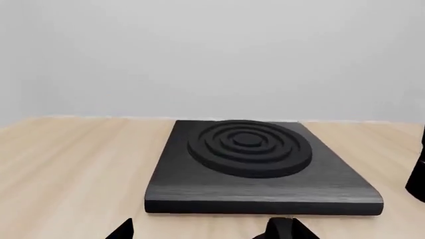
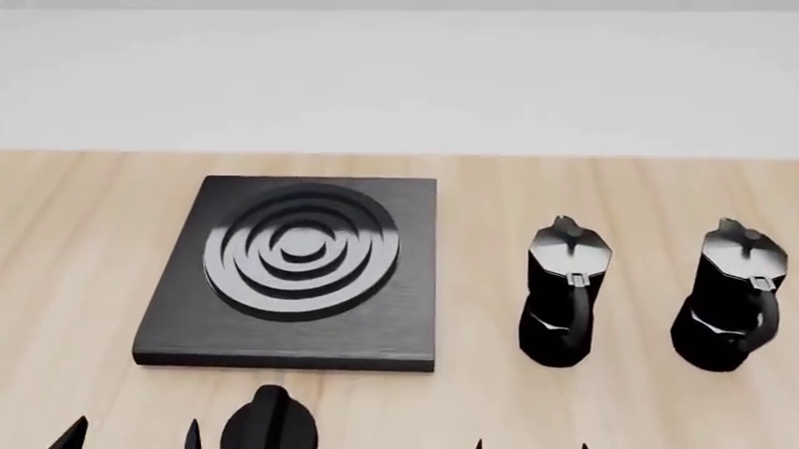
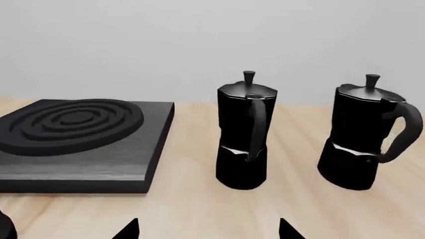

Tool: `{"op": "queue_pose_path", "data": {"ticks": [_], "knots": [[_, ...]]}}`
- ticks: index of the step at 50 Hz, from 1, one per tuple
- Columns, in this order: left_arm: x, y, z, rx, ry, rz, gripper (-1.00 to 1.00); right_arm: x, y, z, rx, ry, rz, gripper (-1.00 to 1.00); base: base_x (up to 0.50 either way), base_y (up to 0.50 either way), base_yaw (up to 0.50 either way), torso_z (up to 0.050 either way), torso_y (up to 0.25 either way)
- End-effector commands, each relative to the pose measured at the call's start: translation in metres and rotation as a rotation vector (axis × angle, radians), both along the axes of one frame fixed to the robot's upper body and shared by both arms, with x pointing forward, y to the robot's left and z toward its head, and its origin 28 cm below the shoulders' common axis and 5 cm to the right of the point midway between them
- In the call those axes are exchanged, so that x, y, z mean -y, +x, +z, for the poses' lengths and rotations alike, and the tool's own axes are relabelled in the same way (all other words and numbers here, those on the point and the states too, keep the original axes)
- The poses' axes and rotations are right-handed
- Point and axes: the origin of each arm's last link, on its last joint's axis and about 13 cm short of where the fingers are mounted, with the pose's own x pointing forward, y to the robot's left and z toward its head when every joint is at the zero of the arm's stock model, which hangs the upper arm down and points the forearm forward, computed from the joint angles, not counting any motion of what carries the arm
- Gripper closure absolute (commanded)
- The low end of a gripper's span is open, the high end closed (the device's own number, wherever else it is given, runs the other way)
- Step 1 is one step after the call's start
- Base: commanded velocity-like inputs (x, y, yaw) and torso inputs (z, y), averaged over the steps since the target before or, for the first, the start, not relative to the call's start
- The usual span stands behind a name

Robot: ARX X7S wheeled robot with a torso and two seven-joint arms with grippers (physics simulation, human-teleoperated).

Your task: Put the right moka pot on the stove.

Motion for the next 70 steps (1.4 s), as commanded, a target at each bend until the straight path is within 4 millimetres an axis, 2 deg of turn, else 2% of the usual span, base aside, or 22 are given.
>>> {"op": "queue_pose_path", "data": {"ticks": [1,36,41,44,49,59,70], "knots": [[0.000,0.000,0.000,0.000,0.000,0.001,-1.00,0.000,-0.001,0.000,0.003,-0.002,-0.002,-1.00,0.29,0.03,0.00,0.000,0.000],[0.000,0.000,0.000,-0.001,-0.001,-0.003,-1.00,0.001,0.000,-0.002,0.005,0.003,-0.004,-1.00,0.27,0.05,0.00,0.000,0.000],[-0.002,-0.001,0.004,-0.026,-0.048,-0.021,-1.00,0.002,-0.001,0.006,0.011,0.001,-0.002,-1.00,0.00,0.00,0.00,0.000,0.000],[-0.001,-0.008,0.008,-0.021,-0.020,-0.053,-1.00,0.005,-0.002,0.012,0.021,0.000,-0.007,-1.00,0.00,0.00,0.00,0.000,0.000],[-0.001,-0.017,0.027,-0.010,-0.026,-0.068,-1.00,0.006,-0.003,0.021,0.025,-0.006,-0.003,-1.00,0.00,0.00,0.00,0.000,0.000],[-0.011,-0.027,0.087,0.042,-0.025,-0.064,-1.00,0.008,-0.007,0.052,0.052,-0.031,0.008,-1.00,0.00,0.00,0.00,0.000,0.000],[-0.013,-0.031,0.131,0.118,-0.011,-0.077,-1.00,0.010,-0.008,0.081,0.087,-0.048,0.010,-1.00,0.00,0.00,0.00,0.000,0.000]]}}
